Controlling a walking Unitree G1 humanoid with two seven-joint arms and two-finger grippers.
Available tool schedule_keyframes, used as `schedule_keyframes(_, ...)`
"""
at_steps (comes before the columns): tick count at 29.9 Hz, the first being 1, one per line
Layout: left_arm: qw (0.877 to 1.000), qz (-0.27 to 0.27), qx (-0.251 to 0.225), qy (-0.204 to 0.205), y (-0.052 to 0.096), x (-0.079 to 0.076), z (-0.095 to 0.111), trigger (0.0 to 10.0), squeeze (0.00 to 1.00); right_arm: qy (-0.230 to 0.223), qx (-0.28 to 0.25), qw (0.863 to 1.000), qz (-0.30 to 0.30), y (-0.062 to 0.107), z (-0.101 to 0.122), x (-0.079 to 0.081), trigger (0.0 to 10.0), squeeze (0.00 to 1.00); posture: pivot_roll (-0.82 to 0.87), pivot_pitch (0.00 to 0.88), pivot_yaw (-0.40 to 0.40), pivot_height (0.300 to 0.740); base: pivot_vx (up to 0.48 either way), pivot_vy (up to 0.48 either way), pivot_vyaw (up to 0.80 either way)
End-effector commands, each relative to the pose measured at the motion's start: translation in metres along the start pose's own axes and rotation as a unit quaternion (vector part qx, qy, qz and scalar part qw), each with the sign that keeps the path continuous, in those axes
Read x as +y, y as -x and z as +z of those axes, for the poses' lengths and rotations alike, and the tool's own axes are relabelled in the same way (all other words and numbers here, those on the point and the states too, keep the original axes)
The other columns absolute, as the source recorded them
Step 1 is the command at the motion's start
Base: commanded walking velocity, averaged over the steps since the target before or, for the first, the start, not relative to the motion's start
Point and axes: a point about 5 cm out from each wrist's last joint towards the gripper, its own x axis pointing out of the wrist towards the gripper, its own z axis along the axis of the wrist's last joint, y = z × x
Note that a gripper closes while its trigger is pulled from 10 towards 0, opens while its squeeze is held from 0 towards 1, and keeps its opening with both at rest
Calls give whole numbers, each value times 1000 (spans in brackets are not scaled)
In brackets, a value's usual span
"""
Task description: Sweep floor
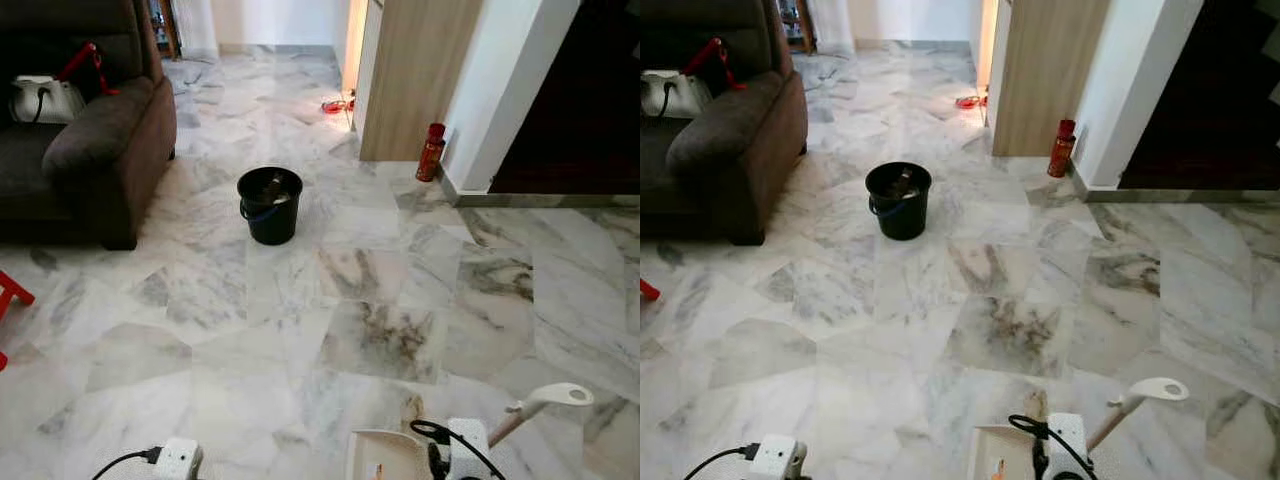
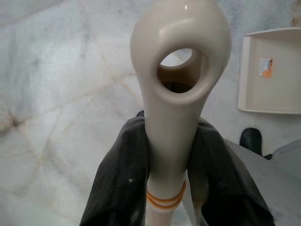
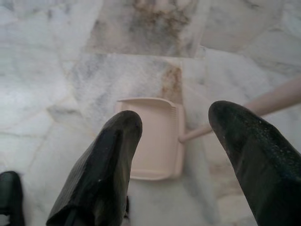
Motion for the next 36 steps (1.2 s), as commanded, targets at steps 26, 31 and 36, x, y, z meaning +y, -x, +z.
schedule_keyframes(26, 1000, -16, -2, 11, -2, -11, 1, 10000, 0, 5, 12, 1000, -20, 0, -4, -11, 10000, 0, 11, 0, -61, 740, 0, -115, 0)
schedule_keyframes(31, 1000, -18, -5, 12, -3, -13, 3, 10000, 0, 1, 24, 998, -53, 1, -6, -21, 10000, 0, 10, 0, -61, 740, 0, 0, 0)
schedule_keyframes(36, 1000, -21, -8, 13, -4, -14, 5, 10000, 0, 27, 48, 995, -87, 2, -12, -32, 10000, 0, 10, 0, -61, 740, 0, 0, 0)
